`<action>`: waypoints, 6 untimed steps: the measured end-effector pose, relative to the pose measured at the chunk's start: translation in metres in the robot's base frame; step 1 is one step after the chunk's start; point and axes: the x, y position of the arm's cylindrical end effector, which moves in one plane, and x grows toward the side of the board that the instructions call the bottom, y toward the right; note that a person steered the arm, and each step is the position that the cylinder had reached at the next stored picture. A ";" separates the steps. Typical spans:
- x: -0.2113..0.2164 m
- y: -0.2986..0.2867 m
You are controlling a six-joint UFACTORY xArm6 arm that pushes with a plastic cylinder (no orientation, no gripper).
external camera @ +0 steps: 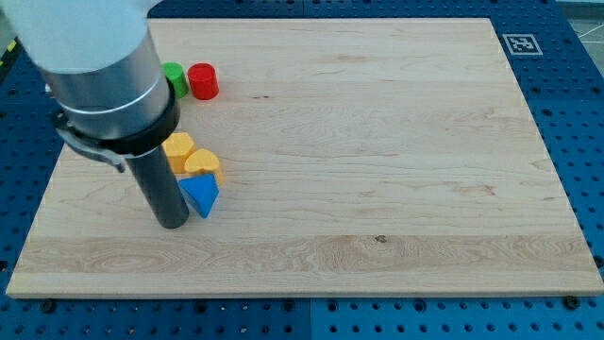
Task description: Move the blue triangle to the right of the yellow heart
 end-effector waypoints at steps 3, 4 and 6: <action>-0.038 -0.030; -0.024 -0.016; -0.010 0.043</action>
